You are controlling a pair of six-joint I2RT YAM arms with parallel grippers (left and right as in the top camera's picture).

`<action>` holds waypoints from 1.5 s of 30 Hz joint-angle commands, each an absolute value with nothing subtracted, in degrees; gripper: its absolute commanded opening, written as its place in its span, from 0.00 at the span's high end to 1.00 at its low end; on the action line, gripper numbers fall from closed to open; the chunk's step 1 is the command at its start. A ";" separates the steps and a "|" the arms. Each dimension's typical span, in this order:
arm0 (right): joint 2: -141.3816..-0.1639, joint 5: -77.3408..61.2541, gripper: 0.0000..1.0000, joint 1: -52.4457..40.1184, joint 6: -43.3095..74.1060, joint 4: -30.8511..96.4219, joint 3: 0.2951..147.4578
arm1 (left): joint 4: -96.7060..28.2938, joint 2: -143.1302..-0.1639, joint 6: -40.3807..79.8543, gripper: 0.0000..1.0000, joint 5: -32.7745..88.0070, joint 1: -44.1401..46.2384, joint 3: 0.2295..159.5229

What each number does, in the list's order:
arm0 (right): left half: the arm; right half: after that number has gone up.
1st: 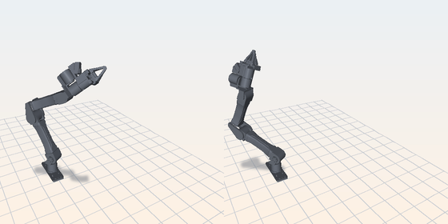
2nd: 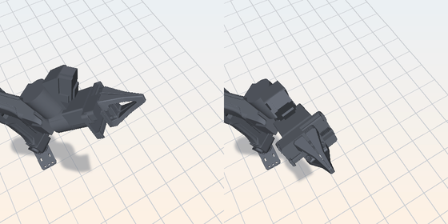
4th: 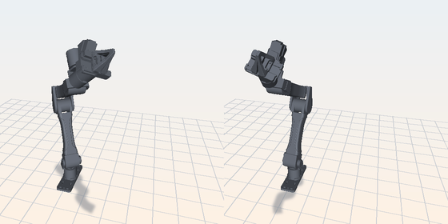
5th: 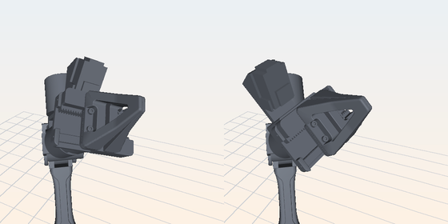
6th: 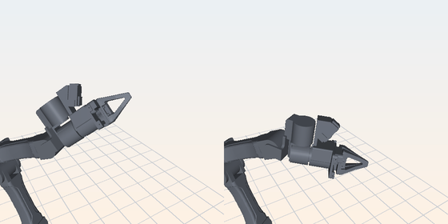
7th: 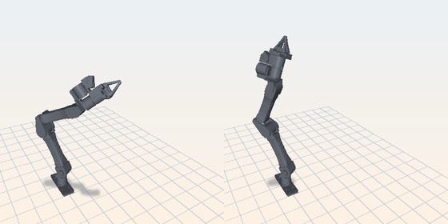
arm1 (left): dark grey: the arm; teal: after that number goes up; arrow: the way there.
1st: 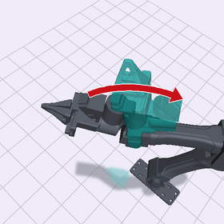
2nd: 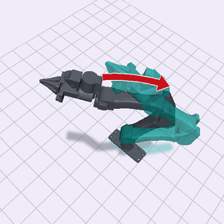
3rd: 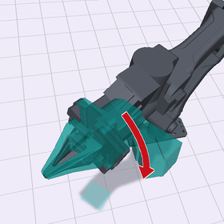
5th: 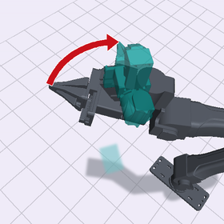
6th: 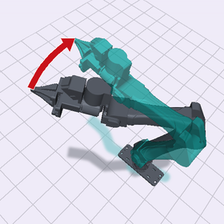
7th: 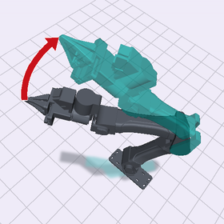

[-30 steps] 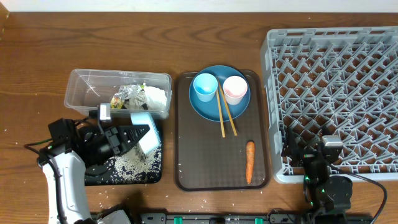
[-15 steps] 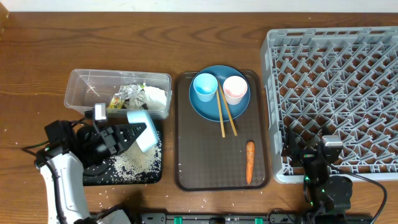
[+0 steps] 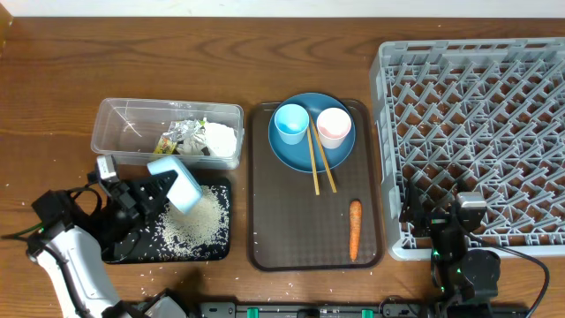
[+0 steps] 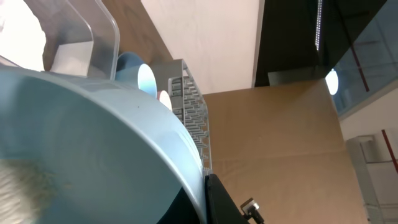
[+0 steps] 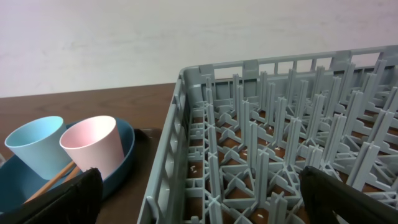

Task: Sort waste into correct bins and load items into the dishwasher rack
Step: 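Tilt the bowl with the left gripper to pour rice out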

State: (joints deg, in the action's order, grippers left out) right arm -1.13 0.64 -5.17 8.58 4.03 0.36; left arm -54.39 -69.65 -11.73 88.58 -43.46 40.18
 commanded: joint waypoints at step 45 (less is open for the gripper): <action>-1.19 0.62 0.01 -5.65 9.17 4.27 0.32 | -52.34 -68.73 -14.33 0.94 81.76 -30.50 40.36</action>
